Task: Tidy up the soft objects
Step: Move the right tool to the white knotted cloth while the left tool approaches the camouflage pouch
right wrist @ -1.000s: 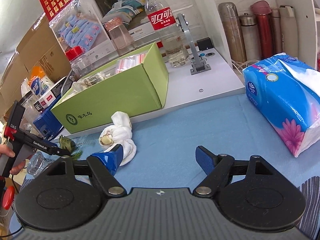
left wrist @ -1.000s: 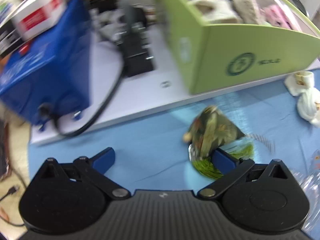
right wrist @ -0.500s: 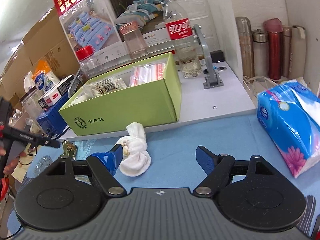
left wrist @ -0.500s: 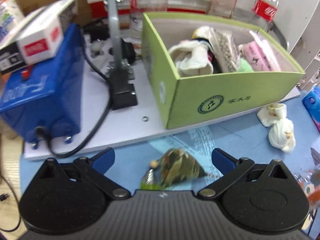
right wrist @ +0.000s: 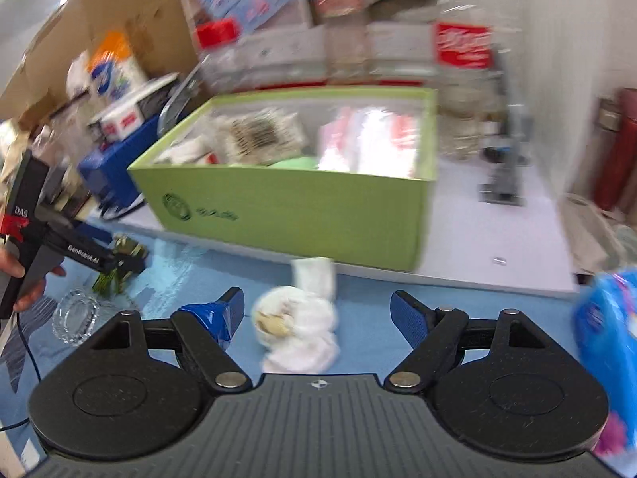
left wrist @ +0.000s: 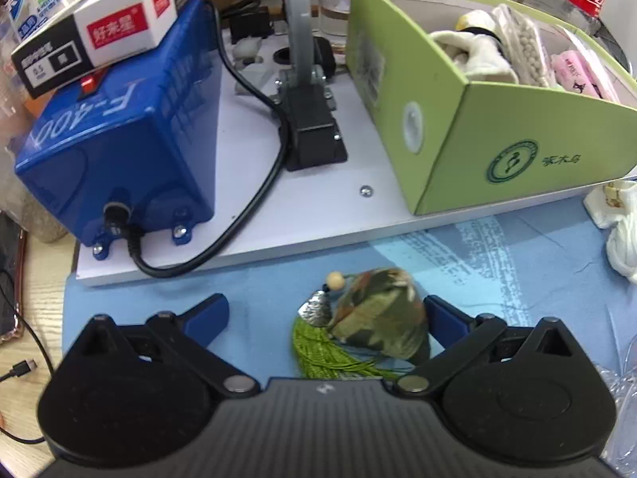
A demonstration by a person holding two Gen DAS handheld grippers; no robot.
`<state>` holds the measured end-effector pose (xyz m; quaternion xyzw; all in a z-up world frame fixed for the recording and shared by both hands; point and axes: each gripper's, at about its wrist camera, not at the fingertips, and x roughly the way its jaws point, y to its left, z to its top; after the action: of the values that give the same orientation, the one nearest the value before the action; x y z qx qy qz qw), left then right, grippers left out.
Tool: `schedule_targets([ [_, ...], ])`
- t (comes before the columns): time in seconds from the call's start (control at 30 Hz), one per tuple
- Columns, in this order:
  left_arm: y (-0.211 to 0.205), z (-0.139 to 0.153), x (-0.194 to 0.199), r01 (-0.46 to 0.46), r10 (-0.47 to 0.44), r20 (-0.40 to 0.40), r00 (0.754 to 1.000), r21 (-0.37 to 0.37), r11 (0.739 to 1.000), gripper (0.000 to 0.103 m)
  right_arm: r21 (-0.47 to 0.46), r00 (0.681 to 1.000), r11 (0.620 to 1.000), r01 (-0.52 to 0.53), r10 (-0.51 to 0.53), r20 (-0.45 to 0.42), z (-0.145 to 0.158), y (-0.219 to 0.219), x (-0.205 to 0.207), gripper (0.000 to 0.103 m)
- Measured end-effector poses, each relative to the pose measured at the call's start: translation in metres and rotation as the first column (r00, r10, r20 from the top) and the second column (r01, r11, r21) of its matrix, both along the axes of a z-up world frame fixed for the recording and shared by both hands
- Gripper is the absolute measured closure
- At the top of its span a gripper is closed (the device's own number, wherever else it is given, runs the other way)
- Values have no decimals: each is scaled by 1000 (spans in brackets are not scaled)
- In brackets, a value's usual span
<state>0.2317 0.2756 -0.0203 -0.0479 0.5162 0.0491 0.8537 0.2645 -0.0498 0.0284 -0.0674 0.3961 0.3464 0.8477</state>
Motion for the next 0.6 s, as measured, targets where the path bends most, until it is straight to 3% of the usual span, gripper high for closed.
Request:
schedule_targets([
  [0.13,-11,10,-1,13,-12,30,999,-22,1000,1,-145,996,987,-65,55,-74,-17,46,17,36],
  [0.27,-8,29,-15,45,-42,52,998,-59,997,1,-261,994,965,-28,-1,-108,-39,52,31,35],
  [0.47,10,65,-47,62,-57,99,993,-53,997,0,-275,988,958,87,-117,-96,-38,-3,27,35],
  [0.6,9,60,-41,40,-32,119,992,-62,997,0,-164,991,984,75,-92,-96,-23,-29,12,35],
])
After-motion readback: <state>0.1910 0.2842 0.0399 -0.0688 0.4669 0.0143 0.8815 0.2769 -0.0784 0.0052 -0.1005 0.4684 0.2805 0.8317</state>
